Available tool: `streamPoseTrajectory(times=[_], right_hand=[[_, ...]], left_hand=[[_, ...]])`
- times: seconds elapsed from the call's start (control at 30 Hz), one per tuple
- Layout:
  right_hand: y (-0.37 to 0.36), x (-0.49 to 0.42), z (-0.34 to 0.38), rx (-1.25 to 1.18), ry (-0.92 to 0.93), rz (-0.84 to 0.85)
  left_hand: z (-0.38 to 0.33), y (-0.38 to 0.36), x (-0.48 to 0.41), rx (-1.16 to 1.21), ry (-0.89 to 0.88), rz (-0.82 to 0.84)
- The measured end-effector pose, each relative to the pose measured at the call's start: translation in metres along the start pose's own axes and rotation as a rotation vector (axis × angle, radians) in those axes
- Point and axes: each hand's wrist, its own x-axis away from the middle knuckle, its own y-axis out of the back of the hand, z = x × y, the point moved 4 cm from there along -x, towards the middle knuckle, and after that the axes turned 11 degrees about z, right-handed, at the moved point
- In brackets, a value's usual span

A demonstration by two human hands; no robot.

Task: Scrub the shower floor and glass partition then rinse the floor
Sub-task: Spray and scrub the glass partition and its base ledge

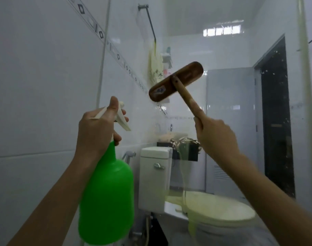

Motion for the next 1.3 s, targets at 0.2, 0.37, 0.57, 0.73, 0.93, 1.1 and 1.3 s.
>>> streamPoseTrajectory(times=[0.2, 0.37, 0.57, 0.73, 0.93, 1.1, 1.3], right_hand=[[-0.042, 0.163, -0.064, -0.086, -0.052, 0.039], [-0.040, 0.125, -0.043, -0.045, 0.002, 0.086], [-0.041, 0.152, -0.059, -0.027, -0.074, 0.163], [-0.059, 0.203, -0.045, -0.003, -0.021, 0.299], [-0.055, 0.134, -0.034, -0.064, -0.049, 0.206], [-0.050, 0.224, -0.068, -0.086, -0.101, 0.286], [-0.003, 0.083, -0.082, -0.082, -0.094, -0.018]], left_hand=[[0.005, -0.015, 0.015, 0.039, 0.022, 0.057], [0.008, -0.023, 0.027, -0.032, 0.036, 0.075], [0.017, -0.038, 0.046, -0.021, 0.064, 0.075], [0.014, -0.037, 0.053, -0.020, 0.050, 0.054], [0.002, -0.039, 0.062, -0.031, 0.028, 0.052], [-0.004, -0.034, 0.064, -0.003, -0.016, 0.052], [-0.010, -0.050, 0.062, -0.003, 0.003, 0.090]])
